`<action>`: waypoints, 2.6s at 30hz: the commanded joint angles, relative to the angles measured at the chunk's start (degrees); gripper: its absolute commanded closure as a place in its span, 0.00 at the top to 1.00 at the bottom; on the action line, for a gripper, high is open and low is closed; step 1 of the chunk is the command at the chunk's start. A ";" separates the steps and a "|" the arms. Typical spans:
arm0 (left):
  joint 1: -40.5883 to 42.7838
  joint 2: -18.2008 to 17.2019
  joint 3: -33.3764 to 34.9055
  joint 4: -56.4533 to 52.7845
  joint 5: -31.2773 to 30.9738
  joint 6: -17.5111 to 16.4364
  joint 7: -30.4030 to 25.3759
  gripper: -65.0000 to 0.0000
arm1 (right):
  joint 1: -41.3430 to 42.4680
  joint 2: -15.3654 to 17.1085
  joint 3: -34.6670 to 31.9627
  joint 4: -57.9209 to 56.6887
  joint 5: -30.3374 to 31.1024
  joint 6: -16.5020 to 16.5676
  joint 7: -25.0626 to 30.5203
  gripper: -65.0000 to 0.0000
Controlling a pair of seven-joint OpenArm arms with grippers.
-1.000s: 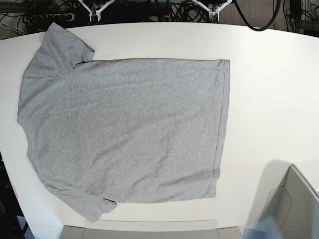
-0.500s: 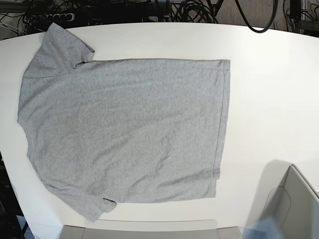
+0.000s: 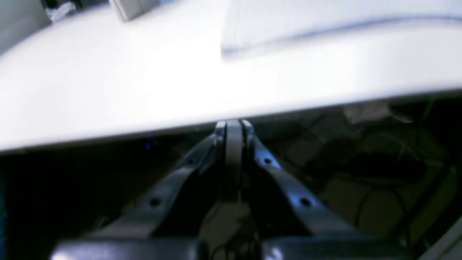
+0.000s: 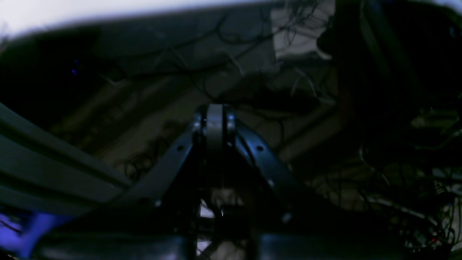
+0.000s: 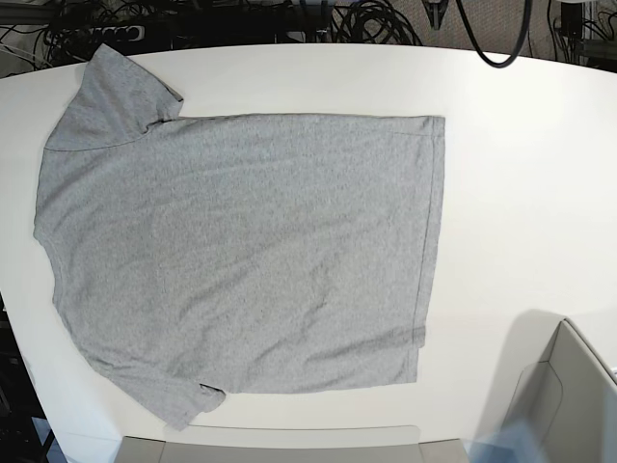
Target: Fold the T-shirt properly
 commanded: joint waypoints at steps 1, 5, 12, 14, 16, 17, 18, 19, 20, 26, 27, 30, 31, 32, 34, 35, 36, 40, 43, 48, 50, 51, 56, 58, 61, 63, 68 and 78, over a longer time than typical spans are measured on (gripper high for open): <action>2.34 -0.09 -0.16 2.02 -0.17 0.32 -3.80 0.01 | -2.76 0.20 0.08 1.92 -0.15 0.19 1.82 0.01; 5.86 -0.27 -0.16 7.65 -0.26 0.32 -3.89 0.01 | -7.42 0.20 0.08 8.51 -0.07 0.10 1.82 0.01; 11.66 -0.53 -0.07 20.05 -8.43 0.32 -3.89 0.01 | -14.10 3.02 -0.01 19.94 5.03 0.01 1.82 0.01; 12.98 -0.80 -0.07 23.65 -9.05 0.32 -3.89 0.01 | -15.86 4.16 -0.01 23.46 6.88 0.10 1.82 0.01; 14.56 -2.03 -0.16 27.43 -9.05 0.32 -3.89 0.01 | -17.97 5.39 -0.01 26.97 8.64 0.10 1.82 0.01; 15.35 -2.29 -0.16 29.10 -9.05 0.32 -3.89 0.01 | -19.02 5.92 -0.01 28.91 9.25 0.10 1.82 0.01; 16.14 -2.38 -0.16 30.86 -9.05 0.32 -3.89 0.01 | -20.17 6.36 -0.01 30.84 9.60 0.10 1.82 0.01; 16.58 -2.47 -0.16 32.00 -9.05 0.32 -3.80 0.01 | -20.96 6.45 0.08 32.33 9.87 0.10 1.82 0.01; 16.85 -2.47 -0.16 33.15 -9.05 0.32 -3.80 0.01 | -21.66 6.80 0.08 33.83 10.04 0.10 1.82 0.01; 17.64 -2.47 -0.16 41.06 -9.05 0.32 -3.71 0.06 | -23.21 8.03 0.17 39.63 10.31 0.10 1.64 0.01; 17.64 -2.47 -0.16 41.94 -9.05 0.32 -3.62 0.08 | -23.21 7.94 0.43 40.51 10.31 0.10 0.94 0.01; 17.64 -2.47 -0.16 45.37 -8.96 0.32 0.07 0.13 | -23.21 7.85 2.98 43.41 10.31 0.10 -3.63 0.01; 17.46 -2.47 -0.16 46.60 -8.87 0.32 2.27 0.13 | -23.21 7.85 3.77 44.38 10.31 0.10 -5.04 0.01; 17.29 -2.47 -0.16 48.27 -8.78 0.32 5.52 0.13 | -23.21 7.85 4.65 45.26 10.31 0.10 -6.89 0.01; 16.94 -2.47 -0.07 51.26 -8.78 0.23 11.50 0.13 | -23.21 7.85 6.23 47.46 10.31 0.10 -10.14 0.02; 16.85 -2.47 -0.07 52.93 -8.78 0.14 14.40 0.13 | -23.21 7.85 6.94 48.33 10.31 0.01 -11.55 0.04; 16.76 -2.47 -0.07 54.68 -8.78 0.14 17.30 0.13 | -23.21 7.68 7.64 49.21 10.31 0.01 -12.86 0.07; 15.00 -2.56 -0.16 61.98 -8.70 -0.03 29.61 0.13 | -23.21 7.85 8.96 51.24 12.42 0.01 -15.50 0.23; 13.16 -2.56 -0.07 64.62 -8.70 -0.03 37.17 0.13 | -22.98 7.94 8.96 51.76 18.39 0.36 -15.85 0.27; 9.99 -2.64 -0.07 64.79 -8.70 -0.12 43.06 0.13 | -22.19 10.67 9.05 51.85 26.83 0.45 -21.74 0.31; 9.02 -2.64 -0.07 64.79 -8.70 -0.12 44.73 0.16 | -21.75 12.07 9.05 51.85 30.70 0.36 -25.08 0.36; 8.41 -2.64 -0.07 64.79 -8.70 -0.12 45.61 0.18 | -21.48 12.34 9.13 51.85 32.55 0.45 -26.49 0.37; 6.74 -2.64 -0.95 64.71 -8.70 -0.12 46.84 0.29 | -19.46 13.30 9.57 51.85 35.63 0.36 -30.71 0.39; 5.86 -2.64 -1.12 64.62 -8.61 -0.12 46.84 0.30 | -18.23 13.30 10.37 51.76 36.33 0.19 -32.20 0.39; 4.72 -2.64 -1.21 64.53 -8.61 -0.12 47.81 0.31 | -16.03 13.48 12.74 51.76 40.29 0.19 -37.30 0.40; 4.19 -3.35 -1.21 64.53 -8.61 -0.12 50.09 0.31 | -14.54 13.48 14.94 52.11 45.12 0.19 -42.84 0.44; 1.90 -5.10 -1.12 64.53 -8.61 -0.12 54.49 0.31 | -11.55 13.48 23.11 54.05 50.75 0.36 -58.67 0.46; -0.73 -5.19 -1.12 64.53 -8.61 -0.12 59.23 0.31 | 3.39 3.72 37.88 52.91 50.92 6.52 -80.73 0.46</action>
